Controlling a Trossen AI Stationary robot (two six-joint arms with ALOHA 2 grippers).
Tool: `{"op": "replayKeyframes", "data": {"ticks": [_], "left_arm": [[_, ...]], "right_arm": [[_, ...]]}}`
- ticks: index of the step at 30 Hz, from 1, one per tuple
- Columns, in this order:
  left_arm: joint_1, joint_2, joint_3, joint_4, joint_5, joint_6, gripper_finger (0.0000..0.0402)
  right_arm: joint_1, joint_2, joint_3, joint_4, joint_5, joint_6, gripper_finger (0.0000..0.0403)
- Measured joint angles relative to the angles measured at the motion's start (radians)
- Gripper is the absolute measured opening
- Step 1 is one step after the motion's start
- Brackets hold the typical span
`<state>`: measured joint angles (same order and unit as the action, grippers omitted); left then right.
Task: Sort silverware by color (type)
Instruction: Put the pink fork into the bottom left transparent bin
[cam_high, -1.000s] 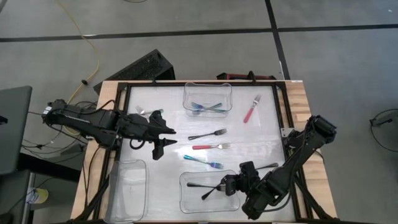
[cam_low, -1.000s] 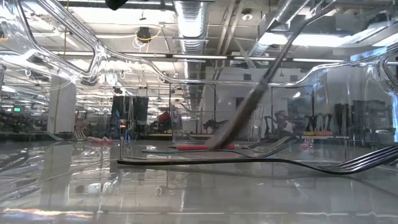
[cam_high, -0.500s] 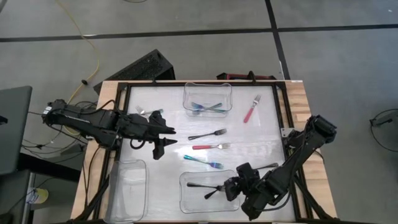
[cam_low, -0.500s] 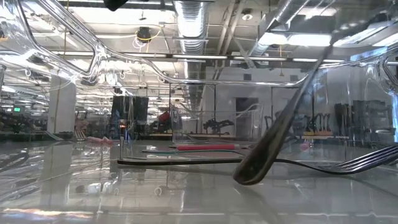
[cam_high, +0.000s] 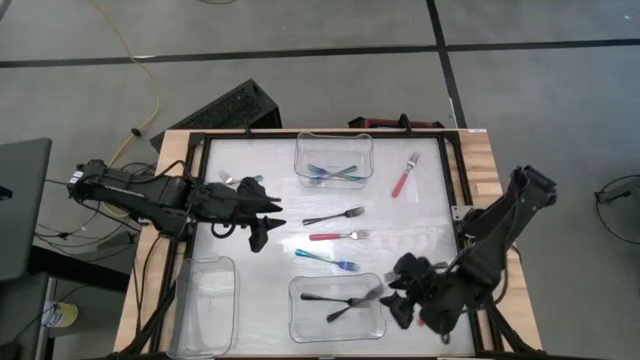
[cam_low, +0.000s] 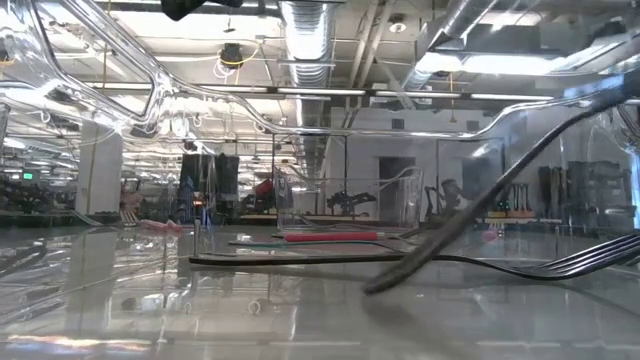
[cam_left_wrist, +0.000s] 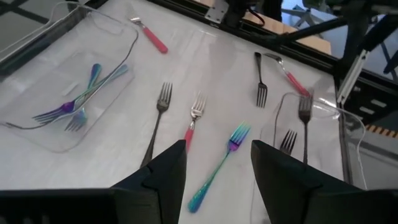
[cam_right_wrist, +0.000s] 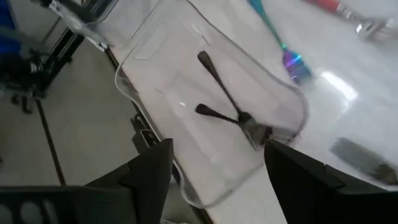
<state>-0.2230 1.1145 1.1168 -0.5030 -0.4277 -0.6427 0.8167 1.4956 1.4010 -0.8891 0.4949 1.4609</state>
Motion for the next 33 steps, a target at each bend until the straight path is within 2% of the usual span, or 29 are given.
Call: {"op": "replayKeyframes", "data": {"ticks": [11,16,21,25,27,29,33], "left_arm": [[-0.009,0.000,0.000,0.000,-0.051,-0.093,0.0165],[-0.019,0.000,0.000,-0.021,-0.050,-0.051,0.0165],[0.025,0.000,0.000,-0.221,-0.056,0.048,0.0165],[0.192,0.046,0.000,-0.410,-0.045,0.019,0.0165],[0.286,0.082,0.000,-0.437,0.011,0.090,0.0165],[0.355,0.131,0.000,-0.394,0.121,0.222,0.0165],[0.393,0.259,0.000,-0.198,0.442,0.398,0.0165]], "right_arm": [[-0.020,-0.109,0.000,-0.018,0.002,-0.262,0.0276],[-0.066,-0.111,0.000,0.012,0.003,-0.351,0.0276],[-0.151,-0.100,0.000,0.128,0.005,-0.452,0.0276],[-0.230,-0.102,0.001,0.218,0.003,-0.511,0.0276],[-0.268,-0.104,0.001,0.240,0.001,-0.530,0.0276],[-0.302,-0.119,0.000,0.231,-0.013,-0.554,0.0276],[-0.357,-0.154,0.001,0.202,-0.102,-0.583,0.0276]]}}
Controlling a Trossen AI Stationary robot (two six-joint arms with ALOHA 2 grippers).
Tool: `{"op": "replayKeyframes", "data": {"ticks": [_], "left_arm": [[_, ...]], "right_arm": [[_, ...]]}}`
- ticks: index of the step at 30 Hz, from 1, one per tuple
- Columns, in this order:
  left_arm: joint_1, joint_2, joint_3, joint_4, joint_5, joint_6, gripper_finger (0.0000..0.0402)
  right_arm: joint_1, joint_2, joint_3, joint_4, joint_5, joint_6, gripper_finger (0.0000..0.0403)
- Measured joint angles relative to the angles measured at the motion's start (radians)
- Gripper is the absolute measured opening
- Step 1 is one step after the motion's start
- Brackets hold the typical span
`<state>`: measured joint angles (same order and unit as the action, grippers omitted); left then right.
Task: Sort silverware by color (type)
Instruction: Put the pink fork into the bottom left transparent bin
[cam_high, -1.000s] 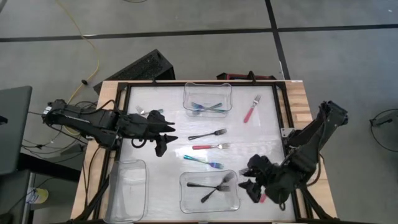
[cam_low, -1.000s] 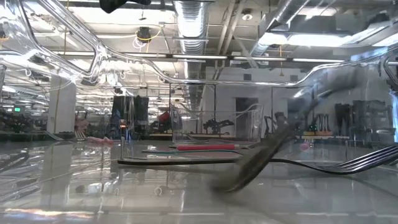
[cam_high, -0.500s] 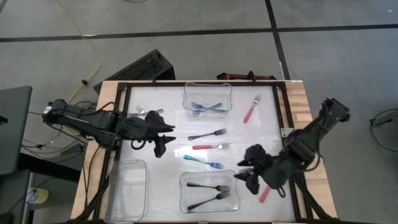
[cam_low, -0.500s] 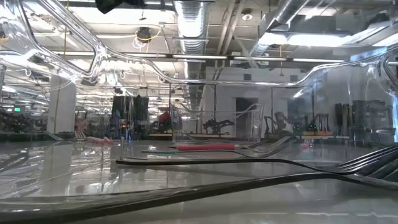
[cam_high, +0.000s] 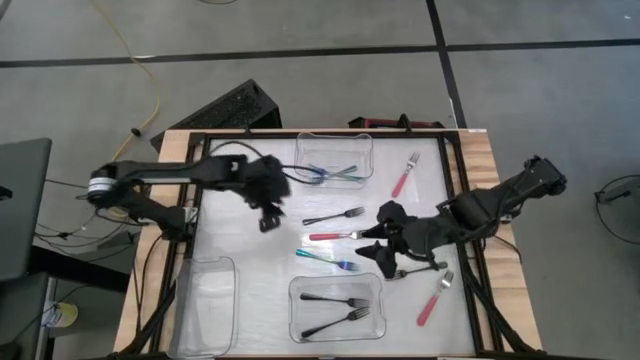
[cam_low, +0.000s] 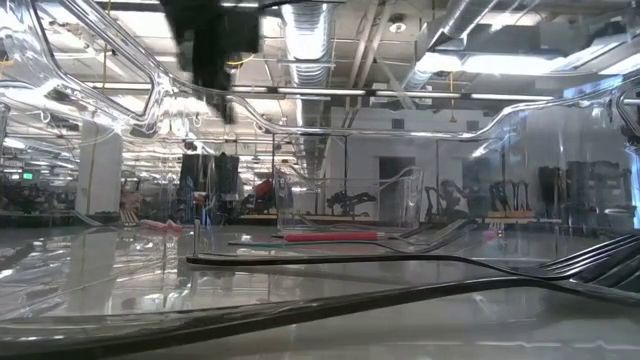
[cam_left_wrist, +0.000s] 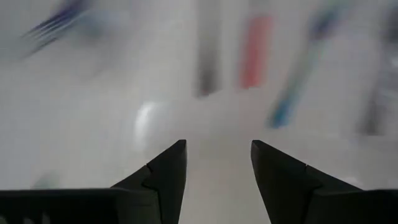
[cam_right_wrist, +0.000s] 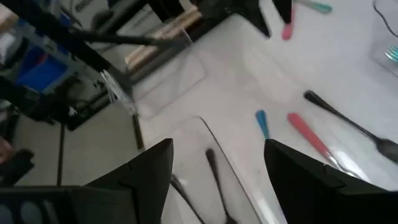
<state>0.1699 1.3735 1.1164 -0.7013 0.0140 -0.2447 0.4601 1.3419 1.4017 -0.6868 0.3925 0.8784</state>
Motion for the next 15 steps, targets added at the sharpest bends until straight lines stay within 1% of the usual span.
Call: {"op": "replayKeyframes", "data": {"ticks": [1,2,7,9,12,14,15], "left_arm": [[-0.007,0.032,0.000,0.059,0.049,0.019,0.0165],[-0.015,0.066,0.000,0.117,0.076,0.025,0.0165],[-0.076,0.249,0.000,0.448,0.087,0.046,0.0165],[-0.096,0.323,0.000,0.599,0.070,0.072,0.0165],[-0.113,0.417,0.000,0.789,-0.004,0.116,0.0165],[-0.114,0.471,0.000,0.868,-0.045,0.127,0.0165],[-0.113,0.494,0.000,0.886,-0.048,0.121,0.0165]], "right_arm": [[-0.007,-0.008,0.000,-0.017,-0.007,-0.006,0.0276],[-0.013,-0.018,0.000,-0.032,-0.006,-0.019,0.0276],[-0.038,-0.085,0.000,-0.139,0.032,-0.104,0.0276],[-0.046,-0.110,0.000,-0.193,0.033,-0.126,0.0276],[-0.060,-0.147,0.000,-0.285,0.033,-0.142,0.0276],[-0.066,-0.172,0.000,-0.343,0.033,-0.148,0.0276],[-0.068,-0.182,0.000,-0.371,0.033,-0.147,0.0276]]}}
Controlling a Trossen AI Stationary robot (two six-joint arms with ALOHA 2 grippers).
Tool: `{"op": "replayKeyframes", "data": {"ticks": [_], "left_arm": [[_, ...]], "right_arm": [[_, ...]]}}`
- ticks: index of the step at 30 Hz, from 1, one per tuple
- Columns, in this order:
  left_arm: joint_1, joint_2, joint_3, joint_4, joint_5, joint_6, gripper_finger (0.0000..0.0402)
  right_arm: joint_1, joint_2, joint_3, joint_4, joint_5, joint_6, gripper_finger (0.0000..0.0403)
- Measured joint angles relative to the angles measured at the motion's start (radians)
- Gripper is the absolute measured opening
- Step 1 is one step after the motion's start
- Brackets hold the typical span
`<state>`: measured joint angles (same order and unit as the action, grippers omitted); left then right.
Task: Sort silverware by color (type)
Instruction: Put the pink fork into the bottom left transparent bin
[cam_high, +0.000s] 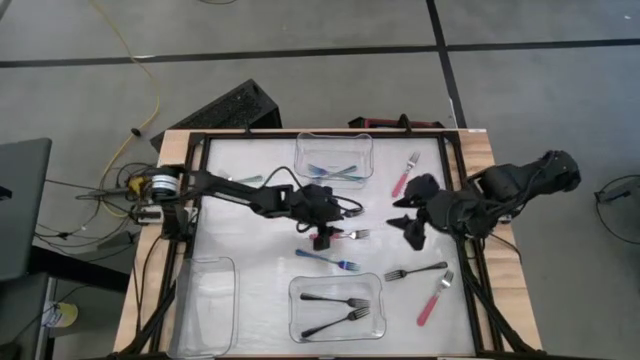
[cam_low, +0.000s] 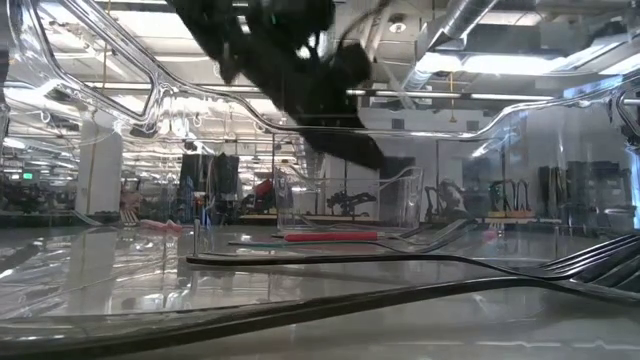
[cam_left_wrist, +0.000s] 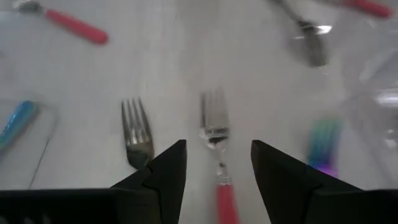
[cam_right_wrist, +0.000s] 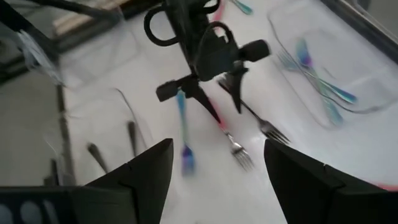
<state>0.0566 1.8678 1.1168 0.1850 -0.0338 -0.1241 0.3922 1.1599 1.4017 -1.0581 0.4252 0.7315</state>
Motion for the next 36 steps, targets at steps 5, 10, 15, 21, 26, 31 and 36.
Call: {"op": "replayKeyframes", "data": {"ticks": [5,10,15,21,26,31,36], "left_arm": [[-0.001,0.097,0.000,0.031,0.028,-0.048,0.0164],[-0.018,0.192,0.000,0.100,0.023,-0.051,0.0164],[-0.039,0.254,0.006,0.104,-0.013,-0.047,0.0156],[-0.052,0.263,0.007,0.059,-0.024,-0.074,0.0042],[-0.047,0.208,0.002,0.024,0.010,-0.192,0.0016],[-0.050,0.025,-0.008,-0.044,-0.050,-0.118,0.0003],[-0.050,-0.236,-0.001,-0.111,-0.087,-0.127,0.0002]], "right_arm": [[0.006,-0.046,0.000,-0.114,0.000,0.000,0.0276],[0.025,-0.076,0.000,-0.189,0.003,-0.005,0.0276],[0.026,-0.097,0.000,-0.242,0.005,-0.020,0.0276],[0.022,-0.123,0.000,-0.258,0.022,-0.039,0.0276],[-0.005,-0.128,0.000,-0.250,0.027,-0.062,0.0276],[-0.041,-0.121,0.000,-0.228,0.033,-0.099,0.0276],[-0.075,-0.099,0.000,-0.163,0.041,-0.145,0.0276]]}}
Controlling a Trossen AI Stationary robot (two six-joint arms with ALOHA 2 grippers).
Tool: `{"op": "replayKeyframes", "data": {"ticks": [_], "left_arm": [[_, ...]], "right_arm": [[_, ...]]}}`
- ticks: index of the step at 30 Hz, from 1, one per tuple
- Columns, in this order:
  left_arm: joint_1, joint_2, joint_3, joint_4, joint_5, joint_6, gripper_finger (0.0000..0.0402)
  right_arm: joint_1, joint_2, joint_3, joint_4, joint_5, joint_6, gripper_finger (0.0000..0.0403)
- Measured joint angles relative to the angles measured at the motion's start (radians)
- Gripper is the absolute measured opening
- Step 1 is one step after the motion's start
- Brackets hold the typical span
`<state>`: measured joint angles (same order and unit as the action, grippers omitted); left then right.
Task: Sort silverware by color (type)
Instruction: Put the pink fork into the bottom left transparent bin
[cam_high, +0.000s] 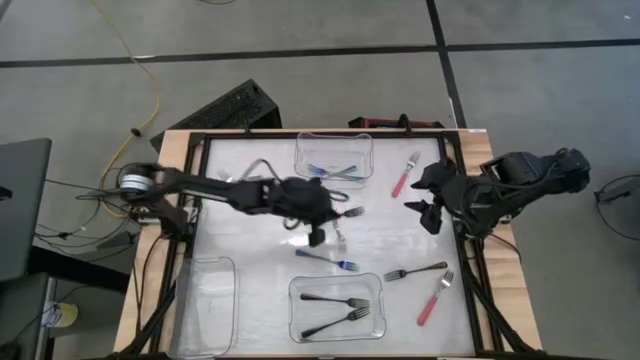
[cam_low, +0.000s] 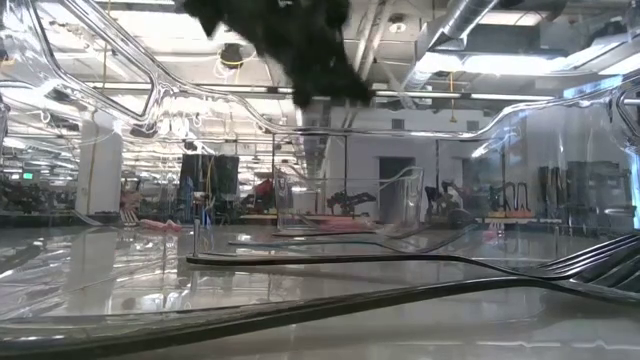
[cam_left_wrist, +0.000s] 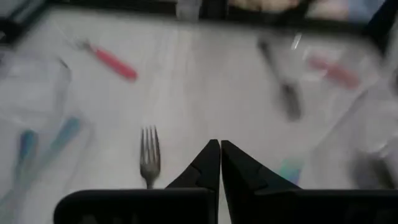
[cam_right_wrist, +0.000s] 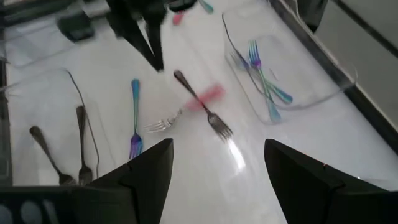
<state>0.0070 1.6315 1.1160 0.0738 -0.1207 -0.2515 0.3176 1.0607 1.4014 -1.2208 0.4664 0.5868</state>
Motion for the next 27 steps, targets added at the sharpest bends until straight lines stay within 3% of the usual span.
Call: {"op": "replayKeyframes", "data": {"ticks": [6,11,16,27], "left_arm": [[-0.060,-0.276,0.000,-0.237,0.011,-0.110,0.0002],[-0.117,-0.348,0.000,-0.460,-0.082,-0.192,0.0001],[-0.126,-0.270,0.000,-0.483,-0.175,-0.239,0.0000],[-0.079,0.081,0.000,-0.132,-0.045,-0.190,0.0001]], "right_arm": [[-0.036,0.042,0.000,0.093,-0.003,-0.119,0.0276],[-0.086,0.077,0.000,0.117,-0.042,-0.196,0.0276],[-0.110,0.108,0.000,0.087,-0.108,-0.185,0.0276],[0.019,0.117,0.000,-0.080,-0.107,0.024,0.0276]]}}
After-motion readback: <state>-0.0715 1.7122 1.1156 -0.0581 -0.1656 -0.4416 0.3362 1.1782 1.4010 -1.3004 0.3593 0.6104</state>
